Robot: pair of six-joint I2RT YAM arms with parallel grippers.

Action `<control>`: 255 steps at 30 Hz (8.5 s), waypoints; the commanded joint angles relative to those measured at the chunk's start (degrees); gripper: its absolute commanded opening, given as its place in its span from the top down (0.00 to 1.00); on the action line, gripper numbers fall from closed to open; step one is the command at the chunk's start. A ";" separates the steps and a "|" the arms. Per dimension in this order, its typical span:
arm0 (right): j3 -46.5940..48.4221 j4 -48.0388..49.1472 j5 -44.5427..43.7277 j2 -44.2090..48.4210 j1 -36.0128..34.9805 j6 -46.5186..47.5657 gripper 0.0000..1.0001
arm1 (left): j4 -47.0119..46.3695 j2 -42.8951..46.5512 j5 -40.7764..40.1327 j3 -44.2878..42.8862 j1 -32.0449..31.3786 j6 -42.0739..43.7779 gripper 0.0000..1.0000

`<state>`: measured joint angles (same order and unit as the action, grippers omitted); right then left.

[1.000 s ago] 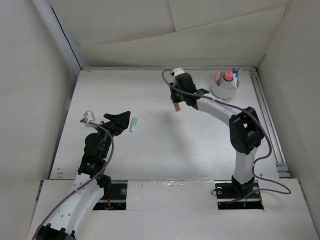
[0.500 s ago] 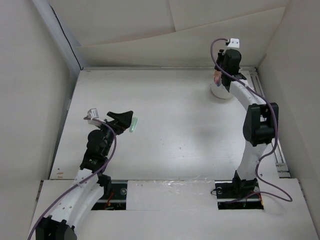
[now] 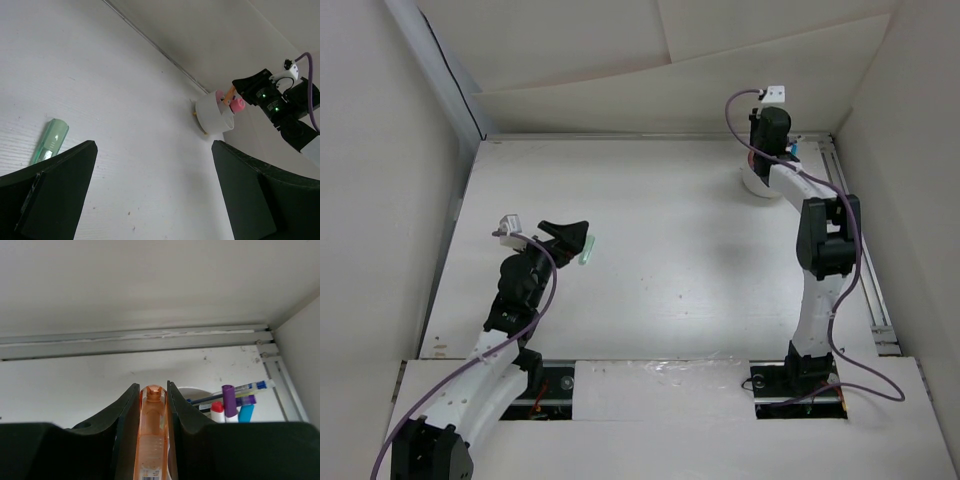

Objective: Sort the stationery into containers
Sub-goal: Place the pen in the storage box, then pick up the pen from the center of the board, then place the pen in the storage box.

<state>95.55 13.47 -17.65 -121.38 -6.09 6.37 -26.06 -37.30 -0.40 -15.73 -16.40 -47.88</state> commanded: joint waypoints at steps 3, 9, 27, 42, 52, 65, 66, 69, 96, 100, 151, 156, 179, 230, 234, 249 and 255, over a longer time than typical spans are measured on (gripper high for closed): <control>-0.27 7.53 -4.67 0.36 -1.65 3.91 0.98 | -4.17 0.21 0.67 -0.80 -0.03 0.33 0.00; -1.42 7.53 -5.20 -0.79 -2.17 4.53 0.98 | -4.17 0.74 0.67 -0.80 -0.03 0.33 0.00; -4.58 7.53 -6.87 -0.79 -2.70 4.53 0.93 | -3.64 1.26 0.67 -0.80 -0.03 0.33 0.00; -8.89 7.53 -6.52 5.81 -3.23 3.47 0.58 | -3.64 1.87 1.20 -0.80 -0.03 0.33 0.00; -10.82 2.88 -5.74 15.73 -6.38 0.49 0.55 | -2.59 4.33 1.20 -0.80 -0.03 0.33 0.00; -11.97 -10.99 17.73 15.50 -25.10 -7.95 1.00 | 3.29 10.31 -1.71 -1.32 -0.03 0.86 0.00; -10.83 -12.14 18.96 14.26 -28.42 -8.65 0.99 | 3.30 10.32 -2.40 -1.93 -0.03 0.86 0.00; -7.84 -12.77 20.37 9.51 -32.57 -11.11 0.73 | 5.49 11.72 -3.54 -2.47 -0.03 0.86 0.00; 11.85 -22.79 14.66 -13.53 -47.26 -19.02 0.32 | 9.37 19.37 -7.24 -1.94 -0.03 0.33 0.00; 12.46 -23.41 13.52 -14.67 -47.26 -19.55 0.32 | 9.37 19.37 -7.24 -1.94 -0.03 0.33 0.00; -4.95 -4.60 -9.24 12.06 -9.03 3.99 0.84 | 4.44 13.40 -2.85 -0.89 -0.03 -0.20 0.00; -1.86 -0.66 -13.11 7.05 -7.81 13.56 0.84 | 3.92 12.69 -1.80 -0.89 -0.03 -0.73 0.00; -5.20 9.90 -19.09 1.32 -5.60 22.02 0.84 | 1.81 9.35 -1.79 -0.36 -0.03 -0.73 0.00; -3.44 3.58 -23.40 -1.40 -8.33 20.96 0.78 | 2.33 11.02 -1.79 -0.36 -0.03 -0.73 0.00; -3.97 3.58 -23.40 -1.40 -8.33 20.44 0.72 | 2.33 11.02 -1.79 -0.36 -0.03 -0.73 0.00; -7.83 3.58 -22.34 3.52 -8.33 15.61 0.48 | 2.86 12.07 -1.27 -0.36 -0.03 -0.73 0.00; -10.20 2.44 -21.29 7.91 -8.85 11.83 0.38 | 2.86 13.12 -1.27 -0.36 -0.03 -0.73 0.00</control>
<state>85.91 15.18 -39.44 -119.13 -14.22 21.45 -21.17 -25.26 -2.63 -15.77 -16.40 -48.56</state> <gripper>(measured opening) 0.611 0.997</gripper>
